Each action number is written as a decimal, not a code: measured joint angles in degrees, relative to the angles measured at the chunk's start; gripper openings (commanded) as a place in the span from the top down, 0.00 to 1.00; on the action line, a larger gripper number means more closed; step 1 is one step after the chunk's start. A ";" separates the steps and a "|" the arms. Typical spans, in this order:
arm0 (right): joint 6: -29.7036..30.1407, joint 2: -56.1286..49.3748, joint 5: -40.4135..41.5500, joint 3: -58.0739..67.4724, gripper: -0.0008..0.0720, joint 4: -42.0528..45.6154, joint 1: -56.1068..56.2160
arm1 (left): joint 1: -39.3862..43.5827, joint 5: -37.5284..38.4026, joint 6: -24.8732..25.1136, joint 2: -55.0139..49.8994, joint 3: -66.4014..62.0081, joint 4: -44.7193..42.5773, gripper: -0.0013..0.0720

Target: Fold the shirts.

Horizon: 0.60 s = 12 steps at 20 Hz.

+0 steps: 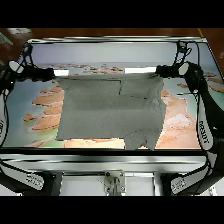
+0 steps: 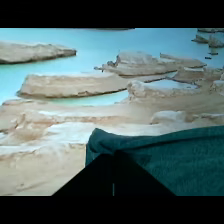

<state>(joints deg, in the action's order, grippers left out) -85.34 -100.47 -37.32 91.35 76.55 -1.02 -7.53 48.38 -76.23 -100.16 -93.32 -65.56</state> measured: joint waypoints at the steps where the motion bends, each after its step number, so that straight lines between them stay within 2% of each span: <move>1: -0.24 -0.94 -0.13 0.00 0.90 0.02 0.17 | 0.44 -0.31 0.31 -1.44 0.00 0.17 0.94; 5: -0.94 -2.40 -5.20 0.00 0.90 0.42 0.15 | 1.31 2.19 1.55 -4.04 -0.17 -1.95 0.94; 12: -4.07 -2.95 -28.17 -1.25 0.90 1.07 -0.59 | 1.51 21.66 2.03 -5.64 -0.79 -12.52 0.94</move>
<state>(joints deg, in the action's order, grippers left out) -89.41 -103.42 -65.49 90.11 77.62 -1.61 -6.02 70.04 -74.19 -105.80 -94.11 -78.08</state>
